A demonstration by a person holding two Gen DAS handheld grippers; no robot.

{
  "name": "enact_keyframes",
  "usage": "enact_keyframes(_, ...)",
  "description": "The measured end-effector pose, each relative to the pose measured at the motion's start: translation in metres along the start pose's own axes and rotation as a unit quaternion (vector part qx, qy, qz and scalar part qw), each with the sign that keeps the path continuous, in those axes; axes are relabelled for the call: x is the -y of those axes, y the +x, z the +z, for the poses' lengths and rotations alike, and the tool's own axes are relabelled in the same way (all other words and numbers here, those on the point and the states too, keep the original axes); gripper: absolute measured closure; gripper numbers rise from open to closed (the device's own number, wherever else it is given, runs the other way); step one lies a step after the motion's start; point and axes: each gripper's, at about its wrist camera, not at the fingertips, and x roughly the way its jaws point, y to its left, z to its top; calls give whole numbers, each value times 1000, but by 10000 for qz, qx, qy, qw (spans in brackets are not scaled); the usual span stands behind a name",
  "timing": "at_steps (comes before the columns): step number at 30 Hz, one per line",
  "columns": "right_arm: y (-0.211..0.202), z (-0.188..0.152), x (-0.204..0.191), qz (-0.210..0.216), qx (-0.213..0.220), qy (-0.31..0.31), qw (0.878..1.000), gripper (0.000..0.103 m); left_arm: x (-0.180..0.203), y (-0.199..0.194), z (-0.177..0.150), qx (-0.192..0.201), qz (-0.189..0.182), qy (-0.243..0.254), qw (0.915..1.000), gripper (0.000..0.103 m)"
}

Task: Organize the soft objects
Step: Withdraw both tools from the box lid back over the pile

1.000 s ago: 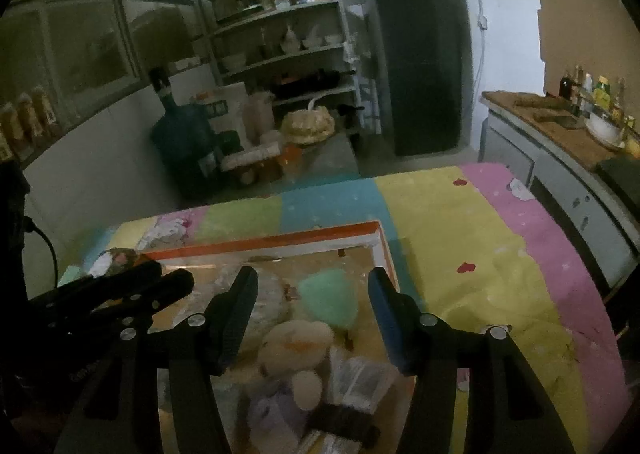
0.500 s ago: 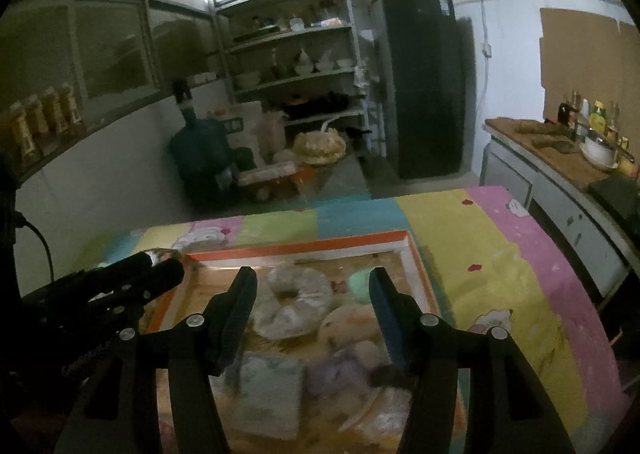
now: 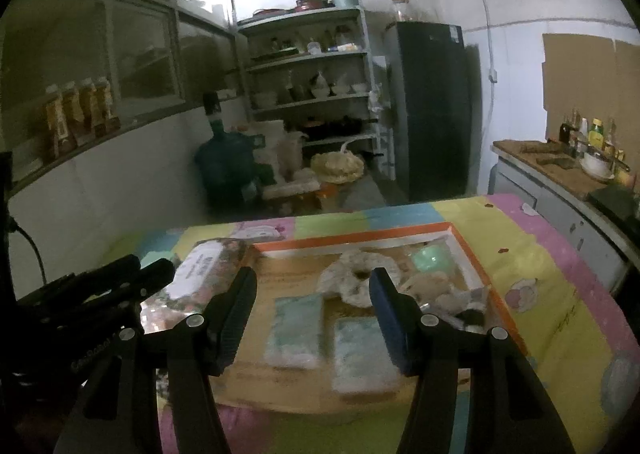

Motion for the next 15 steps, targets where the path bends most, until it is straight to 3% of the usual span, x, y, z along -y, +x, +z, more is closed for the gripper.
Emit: enact_keyframes(15, -16, -28, -65, 365, 37, -166, 9992, 43, -66, -39, -35, 100, 481, -260, 9985, 58)
